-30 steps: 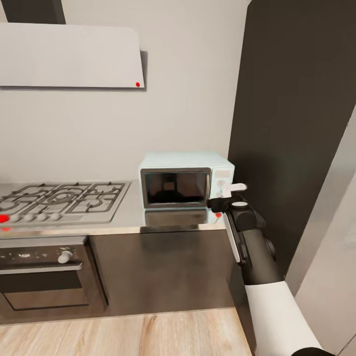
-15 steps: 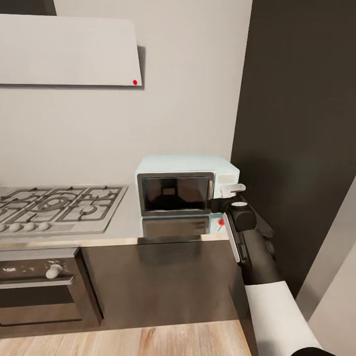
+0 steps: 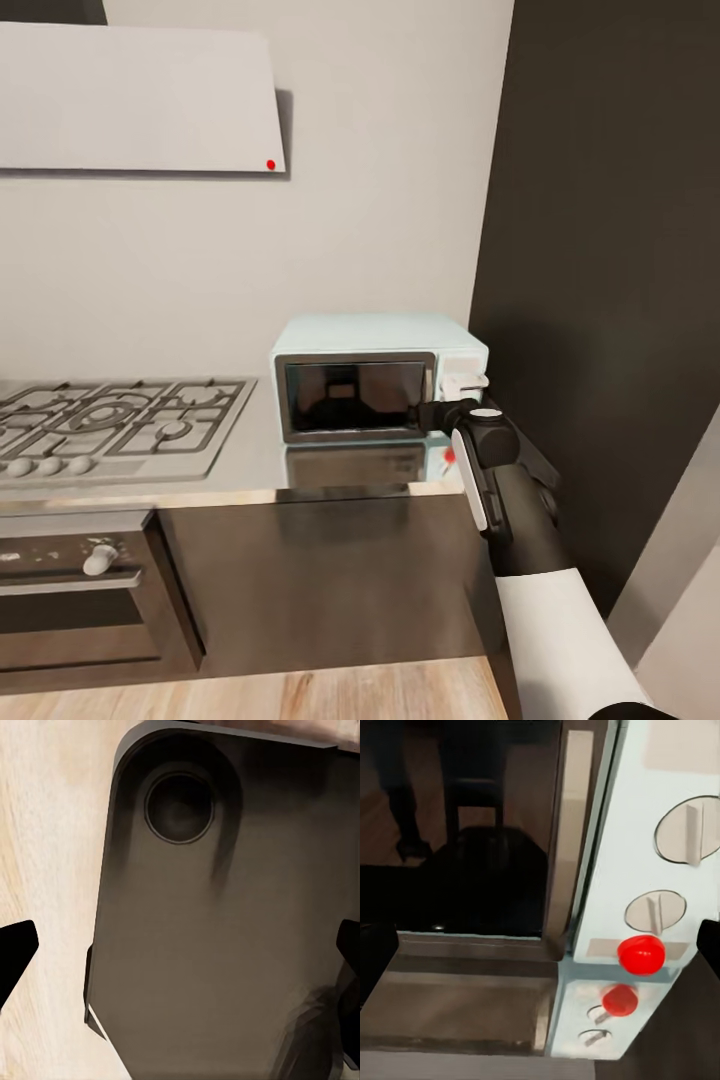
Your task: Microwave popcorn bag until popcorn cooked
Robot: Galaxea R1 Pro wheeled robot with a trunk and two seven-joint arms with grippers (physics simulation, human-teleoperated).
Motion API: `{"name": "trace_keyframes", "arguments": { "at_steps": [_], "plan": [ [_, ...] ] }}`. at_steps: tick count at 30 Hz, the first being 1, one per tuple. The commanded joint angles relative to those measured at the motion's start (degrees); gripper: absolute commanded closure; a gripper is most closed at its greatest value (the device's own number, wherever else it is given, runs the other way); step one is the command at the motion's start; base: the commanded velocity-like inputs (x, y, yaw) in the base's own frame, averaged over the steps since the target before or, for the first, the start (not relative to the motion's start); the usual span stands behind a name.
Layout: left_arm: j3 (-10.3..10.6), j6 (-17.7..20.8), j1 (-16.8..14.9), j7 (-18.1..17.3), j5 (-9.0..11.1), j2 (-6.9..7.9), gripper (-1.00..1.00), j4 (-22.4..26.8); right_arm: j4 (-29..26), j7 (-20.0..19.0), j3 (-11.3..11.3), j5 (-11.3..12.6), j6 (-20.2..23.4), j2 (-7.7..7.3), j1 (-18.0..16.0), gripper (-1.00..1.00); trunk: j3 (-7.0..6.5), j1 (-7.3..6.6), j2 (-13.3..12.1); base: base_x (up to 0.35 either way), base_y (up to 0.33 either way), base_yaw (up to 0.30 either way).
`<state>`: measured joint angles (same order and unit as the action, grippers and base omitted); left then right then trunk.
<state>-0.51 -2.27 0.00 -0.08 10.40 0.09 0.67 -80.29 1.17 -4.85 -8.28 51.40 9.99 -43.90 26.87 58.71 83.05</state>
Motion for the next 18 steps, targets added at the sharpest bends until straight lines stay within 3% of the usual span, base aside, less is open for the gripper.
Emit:
{"name": "trace_keyframes", "arguments": {
  "at_steps": [1,10,18],
  "plan": [
    [0.0,-0.1,0.0,0.0,0.3,0.0,-1.0,0.0,0.0,0.1,-0.1,-0.2,0.3,0.0,0.0,-1.0,0.06,0.02,0.0,0.22,0.0,0.0],
    [-0.1,-0.1,0.0,0.0,0.3,0.0,-1.0,0.0,0.0,0.4,0.0,-0.2,0.3,0.0,0.0,-1.0,0.06,0.02,0.0,0.207,0.0,0.0],
    [-0.1,-0.1,0.0,0.0,0.6,0.18,-1.0,0.0,1.6,0.4,0.1,-0.1,-1.8,0.0,0.9,-1.0,0.06,0.02,0.0,0.0,0.0,0.0]
  ]
}}
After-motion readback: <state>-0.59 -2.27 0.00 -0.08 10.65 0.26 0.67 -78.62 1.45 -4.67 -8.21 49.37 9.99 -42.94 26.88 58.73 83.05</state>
